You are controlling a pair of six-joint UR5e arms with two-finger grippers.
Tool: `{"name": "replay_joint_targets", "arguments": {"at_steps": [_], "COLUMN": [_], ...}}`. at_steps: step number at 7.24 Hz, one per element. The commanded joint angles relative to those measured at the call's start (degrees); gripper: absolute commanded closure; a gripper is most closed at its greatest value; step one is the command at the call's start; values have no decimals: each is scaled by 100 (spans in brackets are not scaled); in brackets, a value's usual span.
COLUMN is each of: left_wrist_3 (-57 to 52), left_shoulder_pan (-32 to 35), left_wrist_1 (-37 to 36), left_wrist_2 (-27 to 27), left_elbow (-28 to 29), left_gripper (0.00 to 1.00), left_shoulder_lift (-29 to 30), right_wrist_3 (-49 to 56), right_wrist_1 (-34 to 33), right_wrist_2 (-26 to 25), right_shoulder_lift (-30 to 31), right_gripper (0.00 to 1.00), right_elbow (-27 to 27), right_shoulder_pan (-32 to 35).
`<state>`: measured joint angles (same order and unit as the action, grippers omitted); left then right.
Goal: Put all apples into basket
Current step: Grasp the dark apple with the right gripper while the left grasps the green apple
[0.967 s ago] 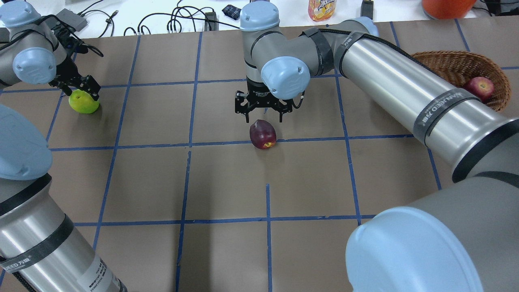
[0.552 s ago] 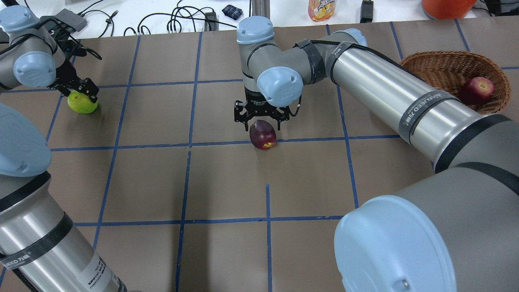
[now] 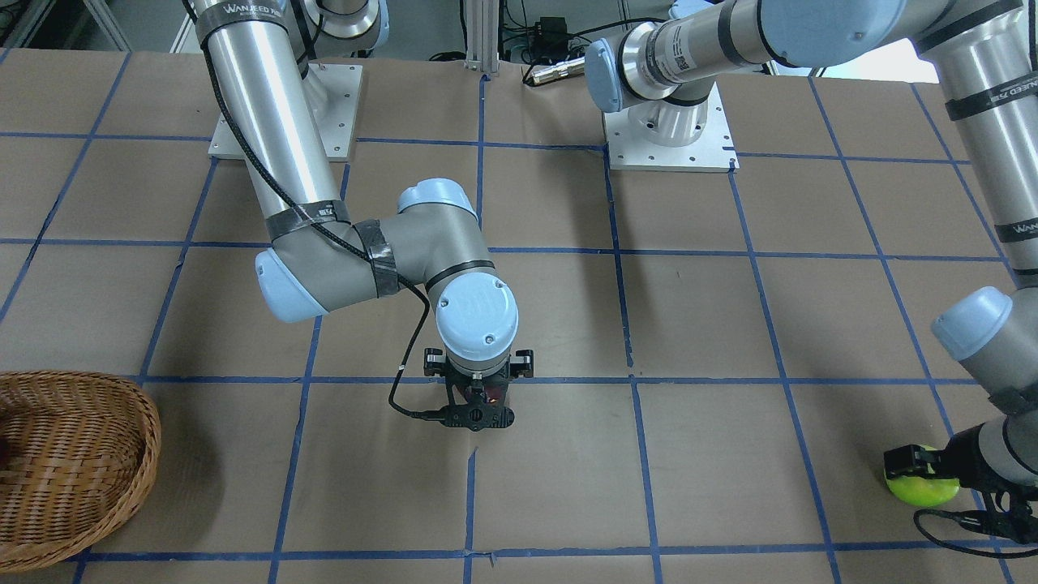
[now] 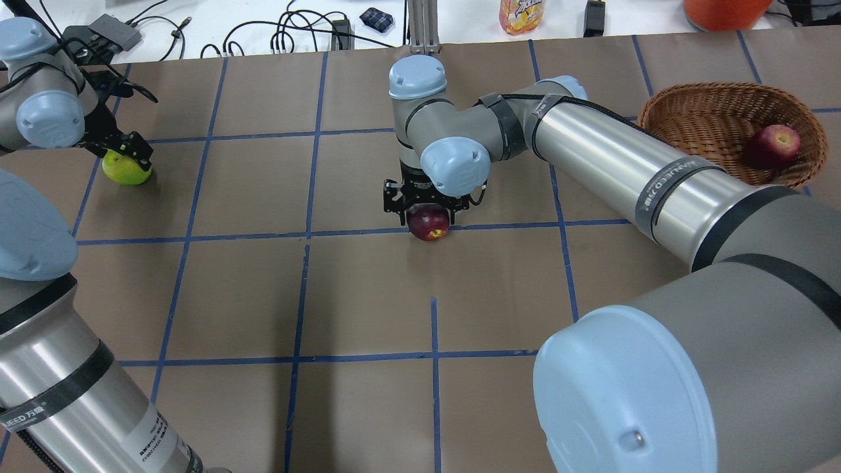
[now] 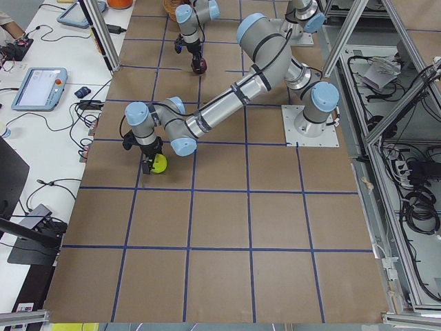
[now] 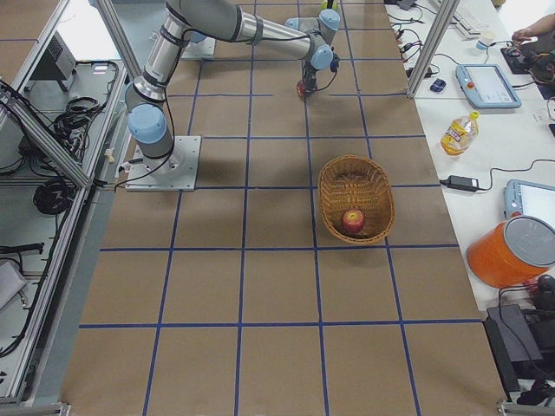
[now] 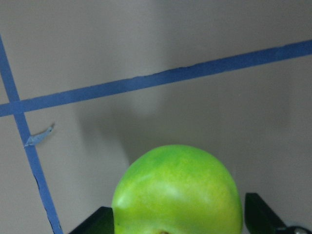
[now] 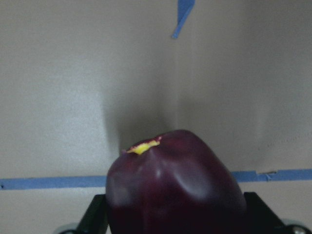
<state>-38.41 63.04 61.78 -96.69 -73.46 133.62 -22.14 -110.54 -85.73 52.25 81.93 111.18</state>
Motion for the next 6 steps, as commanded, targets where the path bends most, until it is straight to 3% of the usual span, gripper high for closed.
{"name": "replay_joint_targets", "arguments": {"at_steps": [1,2,4,5,6], "left_wrist_3": [-36,-35,-35,8,26], "left_shoulder_pan": [-28,-28,-19,33,33], "left_wrist_1": [-35,-44,-35,0,26], "left_wrist_2": [10,10,10,10,1], "left_elbow": [-1,-1,-1,-1,-10], "left_gripper": [0,25,60,73,78], "left_shoulder_lift": [32,6,-72,-125,-126], "right_wrist_3": [8,43,69,157,427], "right_wrist_1": [-178,-91,958,1434,1543], "right_wrist_2": [144,75,-249,-286,-295], "right_shoulder_lift": [126,336,1133,1512,1655], "right_gripper": [100,100,100,100,100], "right_elbow": [16,7,42,33,33], "right_shoulder_pan": [-62,-157,-952,-1724,-2428]}}
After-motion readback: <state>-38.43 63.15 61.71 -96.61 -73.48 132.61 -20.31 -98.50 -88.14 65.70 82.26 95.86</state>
